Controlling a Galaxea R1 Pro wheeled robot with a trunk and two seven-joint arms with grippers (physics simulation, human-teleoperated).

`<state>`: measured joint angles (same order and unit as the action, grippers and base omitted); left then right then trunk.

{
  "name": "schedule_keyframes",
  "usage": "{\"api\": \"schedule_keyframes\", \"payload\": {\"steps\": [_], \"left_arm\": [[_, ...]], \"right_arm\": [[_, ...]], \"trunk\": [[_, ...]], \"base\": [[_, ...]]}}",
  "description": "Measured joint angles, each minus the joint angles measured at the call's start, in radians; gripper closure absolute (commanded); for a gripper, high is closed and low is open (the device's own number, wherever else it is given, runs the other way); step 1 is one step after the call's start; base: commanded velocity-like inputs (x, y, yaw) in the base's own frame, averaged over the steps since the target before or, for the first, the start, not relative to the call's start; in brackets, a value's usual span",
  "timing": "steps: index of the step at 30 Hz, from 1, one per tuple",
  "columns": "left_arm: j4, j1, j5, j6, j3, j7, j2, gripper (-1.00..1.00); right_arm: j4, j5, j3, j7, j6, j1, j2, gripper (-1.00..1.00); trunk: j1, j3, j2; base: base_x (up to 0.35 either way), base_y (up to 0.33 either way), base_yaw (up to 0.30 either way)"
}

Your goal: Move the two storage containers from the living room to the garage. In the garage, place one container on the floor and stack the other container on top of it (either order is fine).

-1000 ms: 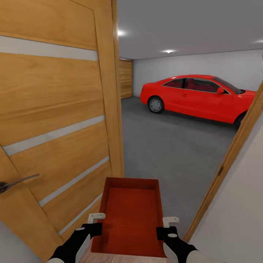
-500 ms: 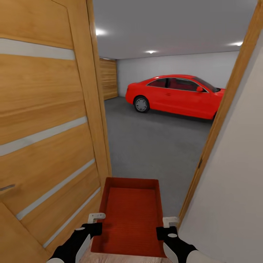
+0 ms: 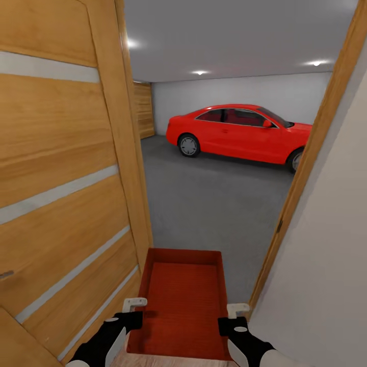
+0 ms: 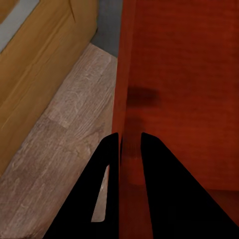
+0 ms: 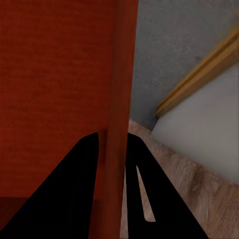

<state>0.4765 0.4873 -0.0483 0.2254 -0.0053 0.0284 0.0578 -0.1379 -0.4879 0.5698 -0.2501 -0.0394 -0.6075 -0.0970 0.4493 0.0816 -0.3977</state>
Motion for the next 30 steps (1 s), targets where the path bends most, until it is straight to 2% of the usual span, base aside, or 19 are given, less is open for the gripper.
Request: {"api": "schedule_keyframes", "payload": {"steps": [14,19,30], "left_arm": [[0.002,0.0,-0.001,-0.001,0.0,0.0,0.0,1.0],[0.003,0.0,-0.001,-0.005,0.0,0.0,0.0,1.0],[0.003,0.0,-0.001,-0.005,0.0,0.0,0.0,1.0]], "right_arm": [[-0.004,0.0,0.001,-0.001,0.0,0.0,0.001,1.0],[-0.009,0.001,0.002,-0.003,0.0,0.0,0.002,1.0],[-0.009,0.001,0.002,-0.003,0.0,0.0,0.002,1.0]], "trunk": [[0.0,0.0,0.0],[0.0,0.0,0.0],[0.0,0.0,0.0]], "base": [[0.064,0.297,0.0],[0.004,0.028,-0.139],[0.0,0.001,-0.278]]}}
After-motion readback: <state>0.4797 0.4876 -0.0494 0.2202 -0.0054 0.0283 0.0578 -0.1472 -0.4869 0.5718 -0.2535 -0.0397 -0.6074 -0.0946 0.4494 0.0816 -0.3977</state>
